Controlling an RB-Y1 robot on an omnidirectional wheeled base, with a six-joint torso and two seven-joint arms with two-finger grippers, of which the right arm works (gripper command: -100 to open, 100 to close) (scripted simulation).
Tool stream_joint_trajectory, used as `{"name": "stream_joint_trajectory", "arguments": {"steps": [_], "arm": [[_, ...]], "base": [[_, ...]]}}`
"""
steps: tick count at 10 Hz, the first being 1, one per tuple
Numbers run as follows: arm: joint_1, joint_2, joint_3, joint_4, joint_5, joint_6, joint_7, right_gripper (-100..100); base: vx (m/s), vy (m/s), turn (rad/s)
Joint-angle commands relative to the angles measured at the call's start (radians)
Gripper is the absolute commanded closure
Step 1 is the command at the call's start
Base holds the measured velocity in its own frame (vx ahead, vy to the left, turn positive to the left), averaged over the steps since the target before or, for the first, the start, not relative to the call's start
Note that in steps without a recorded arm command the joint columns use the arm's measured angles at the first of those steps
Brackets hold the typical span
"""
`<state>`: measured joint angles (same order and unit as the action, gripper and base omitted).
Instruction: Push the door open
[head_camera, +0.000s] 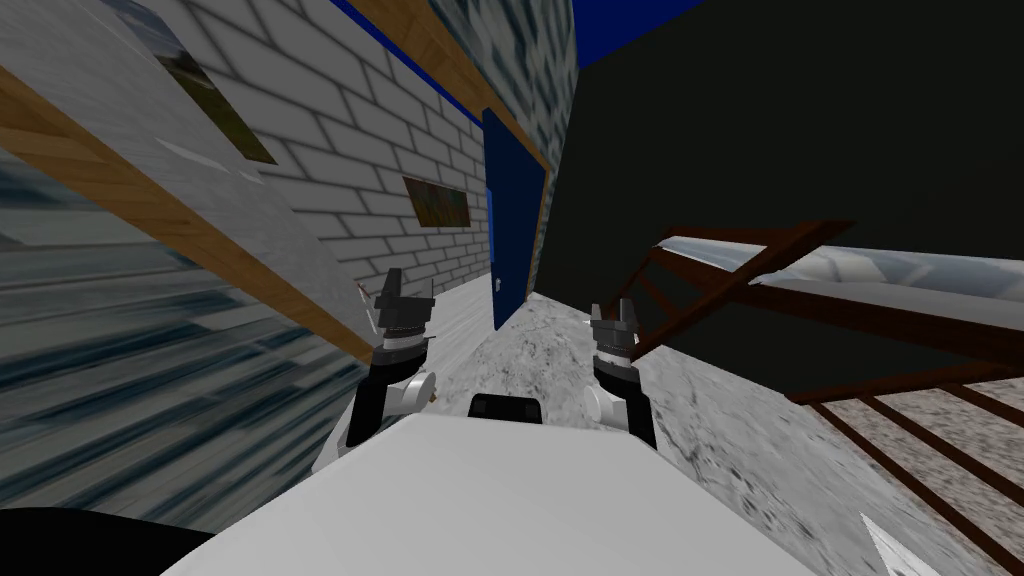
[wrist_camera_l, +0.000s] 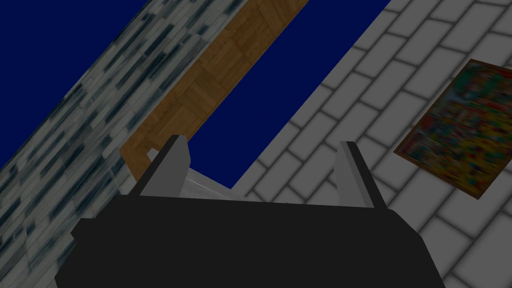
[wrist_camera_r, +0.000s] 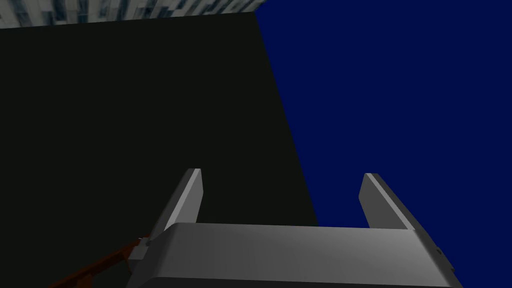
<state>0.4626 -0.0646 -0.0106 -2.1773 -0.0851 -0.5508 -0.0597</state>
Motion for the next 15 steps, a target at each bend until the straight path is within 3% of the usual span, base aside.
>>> {"name": "stream_joint_trajectory", "arguments": {"steps": [1,15], "arm": [[-0.008,-0.008,0.007,0.031,-0.001,-0.006,-0.003,-100],[-0.109,-0.032,0.107,0.333,0.021,-0.050,-0.005,-100]], "base": [[0.122,-0.018,0.124],[0.109,-0.029,0.101]]}}
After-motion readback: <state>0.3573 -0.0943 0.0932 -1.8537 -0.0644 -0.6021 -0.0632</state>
